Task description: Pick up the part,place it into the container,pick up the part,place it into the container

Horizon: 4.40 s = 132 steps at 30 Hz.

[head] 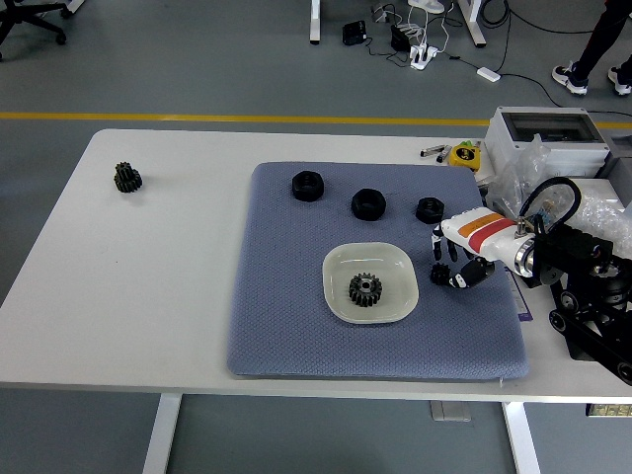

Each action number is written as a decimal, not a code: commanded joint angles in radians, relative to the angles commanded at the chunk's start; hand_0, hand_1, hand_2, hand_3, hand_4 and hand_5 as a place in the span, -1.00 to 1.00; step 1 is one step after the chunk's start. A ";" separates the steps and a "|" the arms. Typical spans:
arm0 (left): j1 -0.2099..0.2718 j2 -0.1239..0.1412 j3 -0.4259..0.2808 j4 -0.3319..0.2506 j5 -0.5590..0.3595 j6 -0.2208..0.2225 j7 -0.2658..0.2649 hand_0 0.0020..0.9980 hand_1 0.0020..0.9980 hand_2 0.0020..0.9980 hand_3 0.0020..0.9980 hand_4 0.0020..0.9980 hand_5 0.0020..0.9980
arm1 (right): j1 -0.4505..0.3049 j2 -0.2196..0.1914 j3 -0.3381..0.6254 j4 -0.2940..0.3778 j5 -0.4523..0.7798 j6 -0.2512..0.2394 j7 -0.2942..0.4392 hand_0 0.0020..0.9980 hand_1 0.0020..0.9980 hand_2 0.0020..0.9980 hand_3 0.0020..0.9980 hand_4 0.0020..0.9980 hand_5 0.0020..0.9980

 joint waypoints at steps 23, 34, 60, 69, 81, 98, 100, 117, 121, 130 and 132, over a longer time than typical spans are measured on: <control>-0.002 0.001 0.004 0.000 -0.006 0.001 -0.002 0.31 0.35 0.26 0.11 0.20 -0.01 | -0.013 -0.013 0.050 0.072 -0.057 0.107 -0.033 -0.68 -0.32 -0.10 0.04 0.81 -0.41; -0.002 0.001 0.004 0.000 -0.006 0.000 -0.002 0.31 0.35 0.26 0.11 0.20 -0.01 | -0.011 -0.014 0.067 0.089 -0.067 0.105 -0.036 -0.68 -0.46 -0.22 0.00 0.82 -0.39; 0.004 0.000 -0.010 -0.001 0.019 -0.002 0.006 0.31 0.35 0.26 0.11 0.20 -0.01 | -0.016 0.013 0.049 0.020 -0.059 0.078 -0.029 -0.04 0.20 0.37 0.21 0.92 -0.36; 0.001 0.001 -0.009 -0.001 0.018 -0.002 0.005 0.31 0.35 0.26 0.11 0.20 -0.01 | -0.020 0.013 0.038 0.001 -0.052 0.068 -0.027 -0.17 0.06 0.19 0.11 0.83 -0.40; -0.004 0.000 -0.005 -0.001 0.012 -0.002 0.003 0.31 0.35 0.26 0.11 0.20 -0.01 | -0.020 0.016 0.028 -0.019 -0.037 0.026 -0.029 -0.33 -0.08 0.03 0.02 0.40 -0.50; -0.005 0.000 -0.001 -0.001 0.008 -0.002 0.002 0.31 0.35 0.26 0.11 0.20 -0.01 | -0.022 0.021 0.019 -0.015 -0.023 0.044 -0.030 -0.31 -0.09 0.02 0.04 0.41 -0.48; -0.005 0.000 -0.001 -0.002 0.008 -0.003 0.002 0.31 0.35 0.26 0.11 0.20 -0.01 | -0.022 0.021 0.019 -0.013 -0.023 0.044 -0.029 -0.31 -0.09 0.02 0.04 0.41 -0.48; -0.006 0.000 0.001 -0.002 0.006 -0.002 0.002 0.31 0.35 0.26 0.11 0.20 -0.01 | -0.027 0.011 0.032 -0.012 0.001 0.038 -0.029 -0.50 -0.21 -0.09 0.02 0.49 -0.53; -0.006 0.000 0.001 -0.002 0.005 -0.002 0.002 0.31 0.35 0.26 0.11 0.20 -0.01 | -0.031 0.005 0.049 -0.006 0.005 0.036 -0.030 -0.51 -0.22 -0.09 0.02 0.50 -0.53; -0.005 0.000 0.001 -0.002 0.007 -0.003 0.002 0.31 0.35 0.26 0.11 0.20 -0.01 | -0.042 -0.014 0.110 0.051 0.032 0.021 -0.038 -0.51 -0.22 -0.09 0.02 0.50 -0.53; -0.005 0.000 0.001 -0.002 0.007 -0.003 0.002 0.31 0.35 0.26 0.11 0.20 -0.01 | -0.044 -0.016 0.123 0.065 0.034 0.019 -0.040 -0.51 -0.22 -0.09 0.02 0.50 -0.52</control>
